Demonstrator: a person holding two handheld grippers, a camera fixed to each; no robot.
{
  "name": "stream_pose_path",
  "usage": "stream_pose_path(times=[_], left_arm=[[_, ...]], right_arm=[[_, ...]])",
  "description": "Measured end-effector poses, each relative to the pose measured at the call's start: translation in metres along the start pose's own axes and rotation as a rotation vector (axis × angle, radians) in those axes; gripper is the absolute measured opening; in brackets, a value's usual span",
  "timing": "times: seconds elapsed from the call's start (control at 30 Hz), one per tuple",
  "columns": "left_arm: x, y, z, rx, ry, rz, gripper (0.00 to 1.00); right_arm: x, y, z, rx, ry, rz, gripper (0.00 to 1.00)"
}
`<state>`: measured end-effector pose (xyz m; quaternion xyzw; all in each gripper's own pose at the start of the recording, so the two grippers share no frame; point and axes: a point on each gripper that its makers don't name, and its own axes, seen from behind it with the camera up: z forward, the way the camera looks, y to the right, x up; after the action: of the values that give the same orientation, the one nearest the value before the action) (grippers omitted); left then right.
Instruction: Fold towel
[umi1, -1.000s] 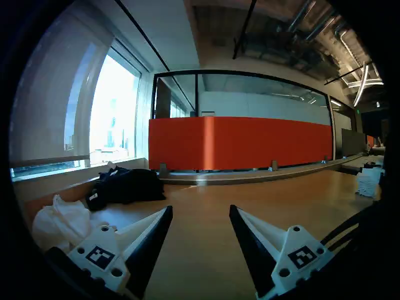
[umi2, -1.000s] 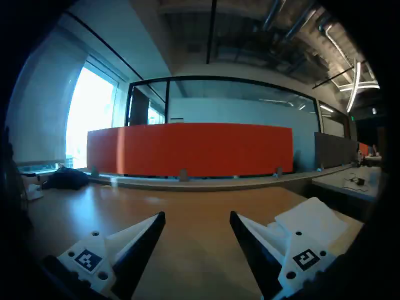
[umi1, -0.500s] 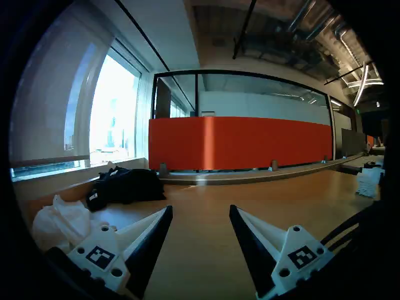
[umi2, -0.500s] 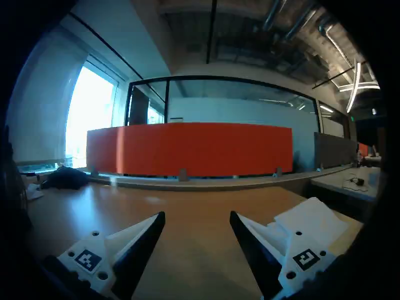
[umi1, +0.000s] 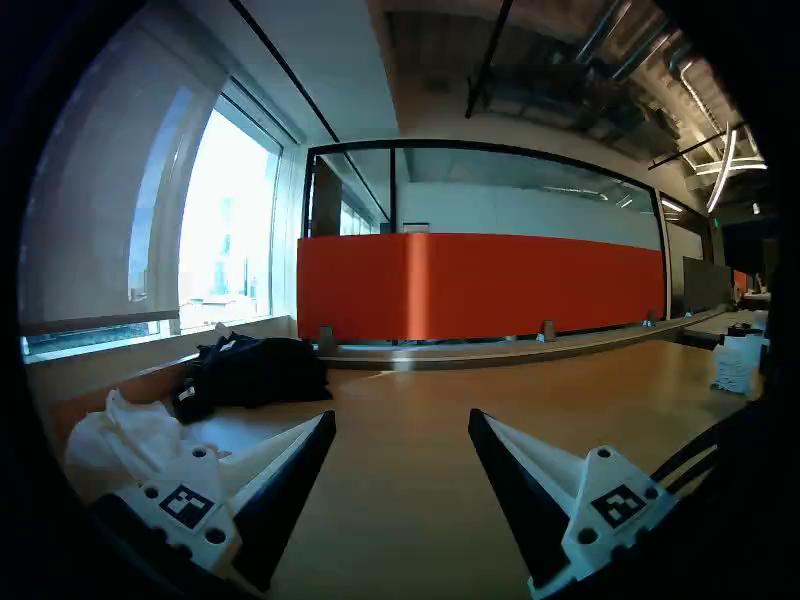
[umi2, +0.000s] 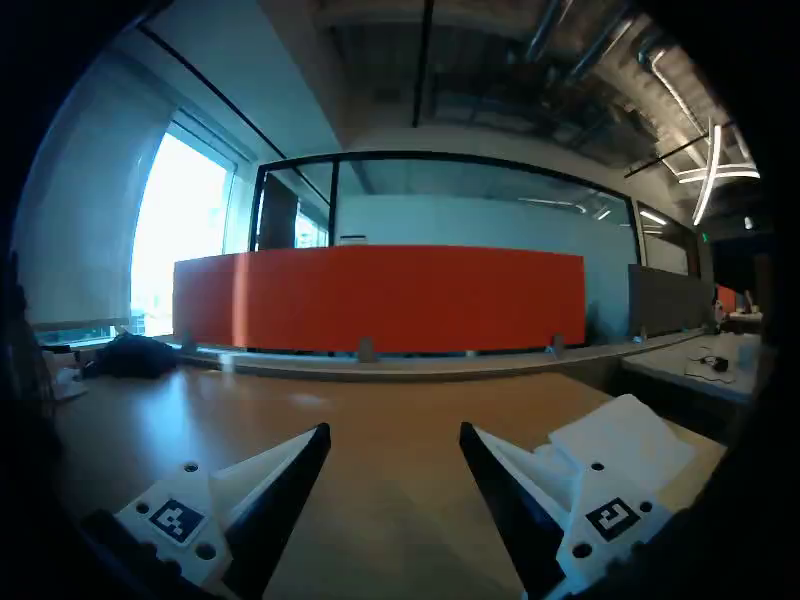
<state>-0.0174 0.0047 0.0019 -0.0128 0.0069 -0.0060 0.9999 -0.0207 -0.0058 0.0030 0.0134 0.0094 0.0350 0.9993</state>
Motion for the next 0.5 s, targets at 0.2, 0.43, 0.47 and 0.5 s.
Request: stream_pose_path(times=[0.2,0.43,0.47,0.5], left_arm=[[0.0005,-0.0005,-0.0001,0.000,0.000,0.000,0.99],[0.0031,-0.0002,-0.0007,0.000,-0.001,0.000,0.99],[0.0037,-0.0003,-0.0009,0.000,-0.001,0.000,0.99],[0.0046,-0.0003,-0.0012,0.000,-0.001,0.000,0.99]], right_arm=[[0.0005,-0.0002,-0.0004,0.000,0.000,0.000,1.00],[0.0003,0.0000,-0.0008,0.000,0.000,0.000,1.00],[0.0003,0.0001,-0.0007,0.000,0.000,0.000,1.00],[0.0003,0.0001,-0.0006,0.000,0.000,0.000,1.00]])
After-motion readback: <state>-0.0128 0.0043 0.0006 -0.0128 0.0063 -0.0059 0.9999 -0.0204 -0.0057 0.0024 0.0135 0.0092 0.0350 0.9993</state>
